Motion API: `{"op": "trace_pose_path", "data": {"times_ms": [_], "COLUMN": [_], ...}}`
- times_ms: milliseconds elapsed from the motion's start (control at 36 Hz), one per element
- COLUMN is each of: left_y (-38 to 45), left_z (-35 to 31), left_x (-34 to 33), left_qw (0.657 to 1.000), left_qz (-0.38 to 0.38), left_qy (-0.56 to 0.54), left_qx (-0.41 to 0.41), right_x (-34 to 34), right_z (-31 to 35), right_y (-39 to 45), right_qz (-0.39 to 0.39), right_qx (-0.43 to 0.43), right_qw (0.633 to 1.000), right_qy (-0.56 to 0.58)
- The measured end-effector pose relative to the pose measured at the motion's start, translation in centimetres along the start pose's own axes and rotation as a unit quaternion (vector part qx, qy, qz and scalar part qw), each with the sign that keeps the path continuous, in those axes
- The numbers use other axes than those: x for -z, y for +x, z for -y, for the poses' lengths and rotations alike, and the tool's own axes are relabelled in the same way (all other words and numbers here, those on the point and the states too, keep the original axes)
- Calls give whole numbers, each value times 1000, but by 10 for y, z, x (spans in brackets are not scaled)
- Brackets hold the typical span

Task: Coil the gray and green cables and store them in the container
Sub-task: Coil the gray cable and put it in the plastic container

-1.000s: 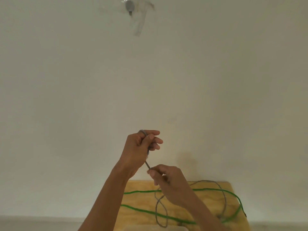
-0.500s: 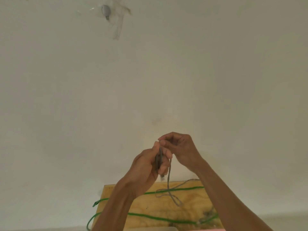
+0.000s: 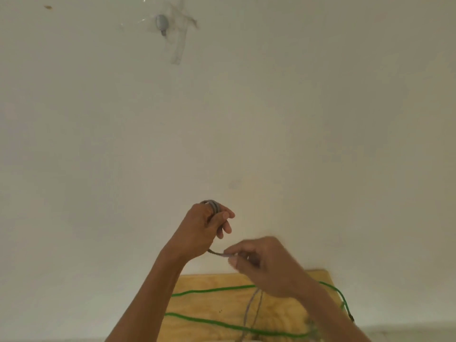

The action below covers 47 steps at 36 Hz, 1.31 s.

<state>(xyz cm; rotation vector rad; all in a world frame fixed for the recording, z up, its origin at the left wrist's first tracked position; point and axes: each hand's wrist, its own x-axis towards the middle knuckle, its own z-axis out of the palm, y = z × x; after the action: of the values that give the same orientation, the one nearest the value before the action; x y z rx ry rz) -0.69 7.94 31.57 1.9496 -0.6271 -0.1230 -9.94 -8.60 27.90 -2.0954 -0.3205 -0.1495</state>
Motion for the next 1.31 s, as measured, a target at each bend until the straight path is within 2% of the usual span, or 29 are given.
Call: {"op": "trace_pose_path", "data": {"times_ms": [83,167,250,333,417,472,528,722,861,972,1083,1139,1194,1222,1306], "left_y": [-7,-15,-20,-23,-21,-18,-14,-5,1,7,9,6,2,-1,-9], "left_z": [4,-4,-16,-26,-29,-30,-30,-7,-2,2,8,10,10,9,4], "left_x": [-5,-16,-27,-33,-32,-28,-24,-12,-7,2,8,7,4,1,-8], "left_qw": [997,986,954,905,884,889,897,926,929,963,990,998,998,996,974], "left_qz": [70,108,139,170,176,162,139,84,40,4,8,25,58,79,122], "left_qy": [9,-107,-250,-379,-431,-427,-420,-368,-368,-270,-135,-45,-5,-26,-182], "left_qx": [23,67,95,87,51,19,5,6,-6,-23,-37,-38,-33,-19,66], "right_x": [28,47,59,55,35,17,-1,-24,-27,-27,-8,7,22,29,49], "right_z": [12,20,20,12,4,-3,-10,-7,-7,-6,10,20,27,30,36], "right_y": [15,34,51,60,60,55,47,37,32,28,25,26,31,36,49], "right_qz": [-36,-55,-87,-116,-105,-78,-57,-21,17,31,26,7,-11,-16,-40], "right_qx": [38,54,44,32,19,-14,-37,-99,-64,-63,-42,-8,29,42,69], "right_qw": [999,996,988,977,956,951,957,989,997,992,976,979,987,990,996], "right_qy": [9,49,118,177,272,300,281,112,-25,-106,-211,-202,-159,-135,-41]}}
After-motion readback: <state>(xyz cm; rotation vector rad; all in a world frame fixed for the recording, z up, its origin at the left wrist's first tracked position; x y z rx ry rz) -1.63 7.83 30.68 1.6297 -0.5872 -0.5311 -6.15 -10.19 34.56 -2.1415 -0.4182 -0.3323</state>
